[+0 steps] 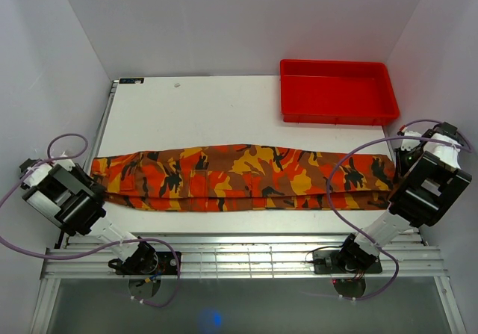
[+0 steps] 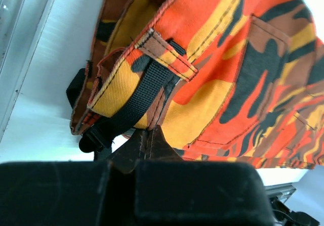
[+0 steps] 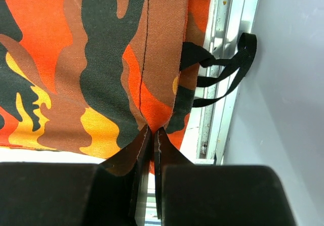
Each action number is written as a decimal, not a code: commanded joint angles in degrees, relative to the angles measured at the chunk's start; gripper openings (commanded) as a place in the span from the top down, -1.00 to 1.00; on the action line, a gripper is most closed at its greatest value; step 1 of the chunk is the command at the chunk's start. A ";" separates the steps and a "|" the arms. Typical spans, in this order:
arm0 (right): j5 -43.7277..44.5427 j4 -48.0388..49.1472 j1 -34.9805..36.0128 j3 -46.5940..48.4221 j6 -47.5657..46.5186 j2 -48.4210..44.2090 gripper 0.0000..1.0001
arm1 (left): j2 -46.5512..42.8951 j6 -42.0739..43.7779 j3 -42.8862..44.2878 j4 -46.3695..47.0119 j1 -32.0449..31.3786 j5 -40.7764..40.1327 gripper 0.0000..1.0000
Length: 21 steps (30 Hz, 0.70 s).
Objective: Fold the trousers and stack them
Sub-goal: Fold the trousers
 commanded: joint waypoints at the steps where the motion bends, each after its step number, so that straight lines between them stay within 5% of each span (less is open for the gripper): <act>1: -0.01 -0.26 -0.26 4.27 -0.63 0.42 0.84 | -2.19 0.51 4.30 -0.69 0.01 4.25 1.00; 15: -1.85 -7.29 -2.44 18.77 -3.00 -0.02 0.85 | -2.89 7.18 16.69 -12.64 0.54 13.12 1.00; 21: -0.63 -6.16 -6.48 13.08 -8.19 -0.90 0.84 | -3.42 13.34 12.49 -15.11 2.20 10.59 1.00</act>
